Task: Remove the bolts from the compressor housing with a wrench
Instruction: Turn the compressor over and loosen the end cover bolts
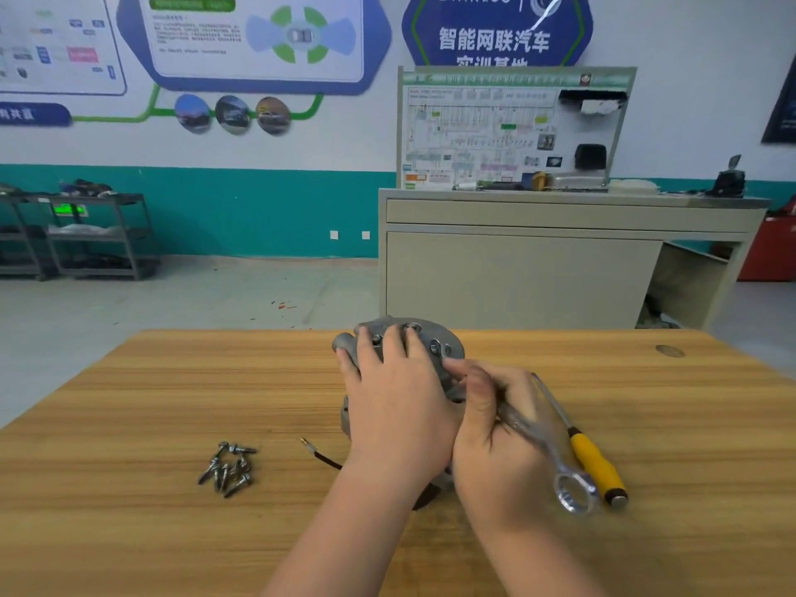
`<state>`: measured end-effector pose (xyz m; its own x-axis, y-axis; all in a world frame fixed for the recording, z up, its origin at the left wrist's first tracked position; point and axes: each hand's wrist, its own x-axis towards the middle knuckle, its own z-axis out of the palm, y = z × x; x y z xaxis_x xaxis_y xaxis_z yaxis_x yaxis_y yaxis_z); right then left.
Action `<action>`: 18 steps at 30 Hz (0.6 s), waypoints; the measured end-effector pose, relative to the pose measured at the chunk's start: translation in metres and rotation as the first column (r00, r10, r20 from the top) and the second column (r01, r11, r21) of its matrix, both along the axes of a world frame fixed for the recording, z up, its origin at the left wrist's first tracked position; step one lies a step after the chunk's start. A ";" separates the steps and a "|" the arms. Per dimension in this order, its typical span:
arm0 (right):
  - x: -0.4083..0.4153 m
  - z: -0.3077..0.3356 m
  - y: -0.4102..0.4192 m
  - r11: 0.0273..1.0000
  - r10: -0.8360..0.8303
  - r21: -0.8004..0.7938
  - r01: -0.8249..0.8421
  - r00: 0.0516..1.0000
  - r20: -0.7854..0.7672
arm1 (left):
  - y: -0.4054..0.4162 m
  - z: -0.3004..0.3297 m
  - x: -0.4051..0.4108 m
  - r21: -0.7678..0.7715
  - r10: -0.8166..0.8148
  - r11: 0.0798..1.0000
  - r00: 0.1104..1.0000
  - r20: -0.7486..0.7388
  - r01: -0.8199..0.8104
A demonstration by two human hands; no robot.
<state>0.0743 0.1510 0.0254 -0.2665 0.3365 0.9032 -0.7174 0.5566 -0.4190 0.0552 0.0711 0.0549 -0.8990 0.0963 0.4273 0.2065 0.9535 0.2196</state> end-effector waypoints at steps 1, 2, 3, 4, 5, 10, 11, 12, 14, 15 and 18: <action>-0.001 0.002 -0.003 0.997 0.026 -0.071 -0.026 1.000 -0.005 | 0.000 0.000 0.000 0.005 -0.003 1.000 1.000 -0.005 0.003; -0.002 0.004 -0.004 0.984 0.068 -0.167 -0.069 0.998 -0.008 | 0.000 0.000 0.001 0.010 -0.003 1.000 1.000 -0.009 0.003; -0.004 0.007 -0.005 0.955 0.117 -0.273 -0.115 0.993 -0.009 | 0.000 -0.001 0.001 0.014 -0.001 1.000 1.000 -0.014 0.002; -0.006 0.009 -0.003 0.919 0.153 -0.367 -0.146 0.988 -0.011 | 0.000 -0.002 0.001 0.018 0.003 1.000 1.000 -0.022 -0.002; -0.008 0.010 -0.001 0.889 0.170 -0.431 -0.159 0.985 -0.012 | 0.000 -0.003 0.001 0.018 0.008 1.000 0.999 -0.035 -0.007; -0.014 0.011 0.008 0.894 0.162 -0.426 -0.140 0.987 0.015 | -0.001 -0.006 0.000 0.010 0.004 1.000 0.998 -0.064 -0.004; -0.012 0.012 0.008 0.912 0.155 -0.388 -0.134 0.988 0.023 | -0.001 -0.006 0.001 0.008 -0.006 1.000 0.998 -0.065 0.007; -0.010 0.013 0.009 0.938 0.136 -0.326 -0.118 0.990 0.033 | -0.001 -0.006 0.001 0.006 -0.021 1.000 0.998 -0.066 0.021; -0.006 0.016 0.008 0.989 0.051 -0.139 -0.046 0.998 0.039 | -0.002 -0.008 0.000 0.003 -0.054 0.999 0.996 -0.071 0.055; -0.005 0.017 0.006 0.998 -0.007 -0.054 0.009 0.999 0.032 | -0.002 -0.009 -0.001 -0.002 -0.067 0.998 0.995 -0.074 0.067; -0.004 0.022 0.001 0.997 -0.081 0.008 0.081 0.995 0.050 | -0.005 -0.012 -0.003 -0.027 -0.081 0.996 0.993 -0.083 0.079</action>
